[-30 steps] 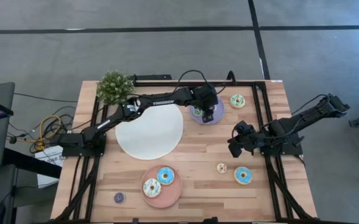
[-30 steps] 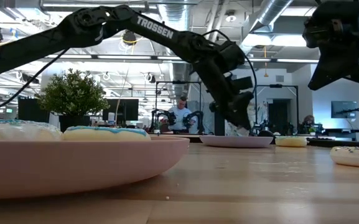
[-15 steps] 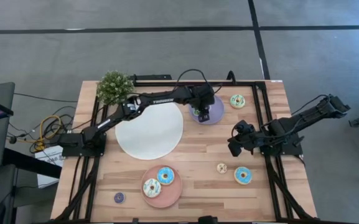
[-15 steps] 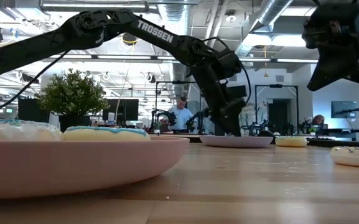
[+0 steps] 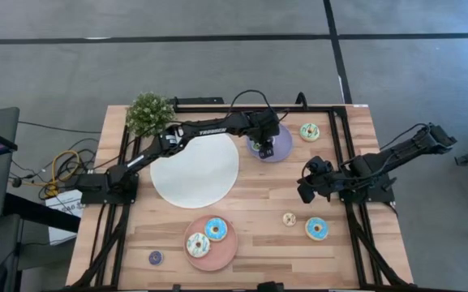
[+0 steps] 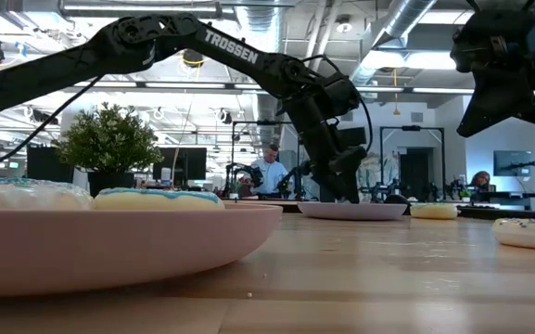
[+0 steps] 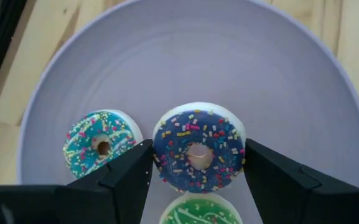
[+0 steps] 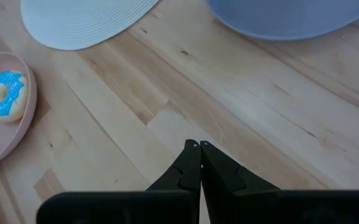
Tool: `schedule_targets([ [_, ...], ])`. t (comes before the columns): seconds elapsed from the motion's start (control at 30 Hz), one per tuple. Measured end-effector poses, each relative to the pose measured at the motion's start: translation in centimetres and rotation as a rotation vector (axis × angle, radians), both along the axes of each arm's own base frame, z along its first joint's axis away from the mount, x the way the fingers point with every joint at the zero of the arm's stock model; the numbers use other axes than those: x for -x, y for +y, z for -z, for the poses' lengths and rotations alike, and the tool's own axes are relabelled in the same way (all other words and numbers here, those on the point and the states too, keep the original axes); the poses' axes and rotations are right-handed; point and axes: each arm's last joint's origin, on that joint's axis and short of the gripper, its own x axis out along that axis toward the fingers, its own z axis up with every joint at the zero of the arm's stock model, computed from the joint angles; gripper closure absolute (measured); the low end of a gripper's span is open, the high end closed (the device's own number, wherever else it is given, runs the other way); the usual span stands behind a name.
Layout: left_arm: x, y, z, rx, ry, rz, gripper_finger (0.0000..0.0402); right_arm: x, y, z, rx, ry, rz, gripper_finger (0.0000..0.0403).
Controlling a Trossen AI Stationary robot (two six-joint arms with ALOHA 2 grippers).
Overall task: Pick & Place donuts
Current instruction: Put the small dark blue donut on the purple plate, then put the large blue donut on the pink plate
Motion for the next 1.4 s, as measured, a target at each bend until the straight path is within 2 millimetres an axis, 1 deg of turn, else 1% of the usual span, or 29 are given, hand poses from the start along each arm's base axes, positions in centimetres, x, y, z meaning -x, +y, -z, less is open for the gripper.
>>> schedule_targets([
  [0.33,0.0,-0.1,0.0,0.029,-0.005,-0.001,0.0124,0.0,0.0,0.0,0.0,0.0,0.0,0.0402],
  [0.47,0.1,0.1,0.0,0.026,-0.001,-0.007,0.0114,0.0,0.0,0.0,0.0,0.001,-0.001,0.0402],
  [0.57,0.2,0.3,-1.0,0.034,0.003,-0.023,0.0113,0.0,0.0,0.0,-0.003,0.001,-0.003,0.0402],
  [0.7,0.7,0.2,-3.2,0.042,-0.027,-0.052,0.0113,0.1,0.3,0.0,-0.002,0.0,-0.021,0.0402],
  [0.8,1.3,-0.1,-5.1,0.071,-0.043,-0.072,0.0113,0.1,0.6,0.0,-0.005,-0.006,-0.042,0.0402],
  [0.9,2.0,-1.0,-6.7,0.151,-0.038,-0.036,0.0117,0.2,0.9,-0.1,-0.008,-0.012,-0.063,0.0402],
  [1.0,2.3,-2.4,-7.1,0.248,-0.003,0.0,0.0147,0.3,1.3,-0.1,-0.01,-0.012,-0.088,0.0402],
  [1.07,2.2,-3.8,-6.9,0.29,0.02,0.019,0.0188,0.4,1.5,-0.1,-0.011,-0.011,-0.106,0.0402],
  [1.13,1.8,-5.4,-6.9,0.309,0.027,0.042,0.0245,0.5,1.8,0.0,-0.005,-0.009,-0.133,0.0402],
  [1.23,1.3,-8.0,-6.9,0.324,0.034,0.08,0.0346,0.7,2.3,0.0,0.004,-0.003,-0.178,0.0402],
  [1.27,1.1,-8.8,-6.9,0.333,0.037,0.086,0.0372,0.8,2.5,0.1,0.004,0.001,-0.19,0.0402],
  [1.3,1.0,-9.7,-6.9,0.342,0.04,0.088,0.0385,0.8,2.7,0.1,0.007,0.004,-0.201,0.0402],
  [1.4,0.7,-12.2,-6.9,0.35,0.048,0.118,0.0388,1.0,3.2,0.3,0.012,0.016,-0.237,0.0402],
])
